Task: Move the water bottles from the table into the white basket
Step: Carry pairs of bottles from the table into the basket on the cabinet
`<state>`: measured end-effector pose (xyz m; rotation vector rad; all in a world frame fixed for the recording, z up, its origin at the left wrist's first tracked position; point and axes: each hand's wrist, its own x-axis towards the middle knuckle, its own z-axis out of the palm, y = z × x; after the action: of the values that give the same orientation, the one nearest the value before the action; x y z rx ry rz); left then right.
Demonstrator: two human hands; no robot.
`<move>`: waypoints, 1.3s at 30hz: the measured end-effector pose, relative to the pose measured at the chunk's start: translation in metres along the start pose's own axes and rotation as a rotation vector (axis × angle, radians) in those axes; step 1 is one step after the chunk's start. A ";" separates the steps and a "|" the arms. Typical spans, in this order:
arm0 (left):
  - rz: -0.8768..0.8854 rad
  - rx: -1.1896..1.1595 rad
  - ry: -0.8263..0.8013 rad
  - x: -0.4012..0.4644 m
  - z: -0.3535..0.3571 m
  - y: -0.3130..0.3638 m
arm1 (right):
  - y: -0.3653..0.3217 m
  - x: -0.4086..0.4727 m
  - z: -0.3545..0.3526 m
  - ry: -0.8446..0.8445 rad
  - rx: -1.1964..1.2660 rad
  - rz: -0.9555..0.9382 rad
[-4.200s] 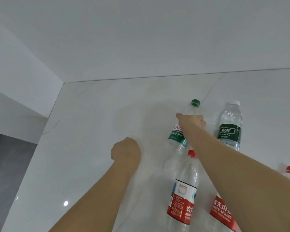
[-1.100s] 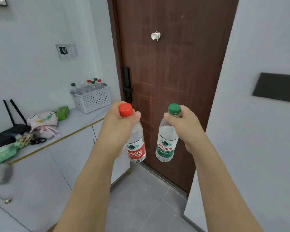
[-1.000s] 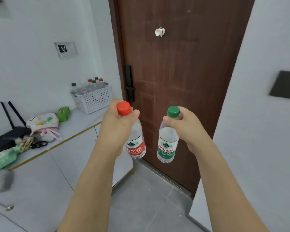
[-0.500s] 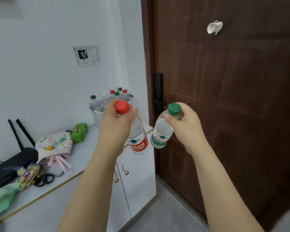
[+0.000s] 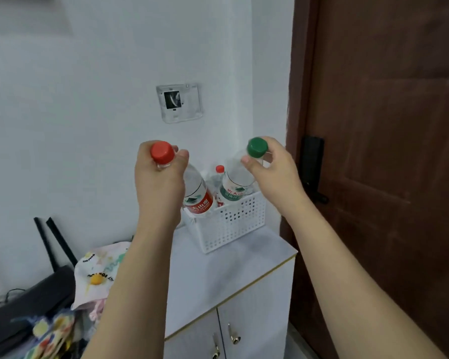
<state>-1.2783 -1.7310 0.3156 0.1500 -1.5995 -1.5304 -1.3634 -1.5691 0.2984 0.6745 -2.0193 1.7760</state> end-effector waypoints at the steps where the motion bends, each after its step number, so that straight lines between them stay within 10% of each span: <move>1: 0.004 0.000 0.001 0.016 0.001 -0.010 | 0.010 0.013 0.010 0.003 0.006 0.003; 18: -0.288 0.477 -0.403 0.158 0.039 -0.236 | 0.193 0.145 0.138 -0.532 -0.723 0.310; 21: -0.238 0.770 -0.427 0.161 0.031 -0.267 | 0.210 0.143 0.152 -0.517 -0.663 0.306; 39: -0.197 0.741 -0.591 0.163 0.027 -0.292 | 0.231 0.125 0.171 -0.305 -0.585 0.169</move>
<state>-1.5308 -1.8810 0.1528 0.2840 -2.6494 -1.0932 -1.5913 -1.7303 0.1567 0.6202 -2.6969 1.0977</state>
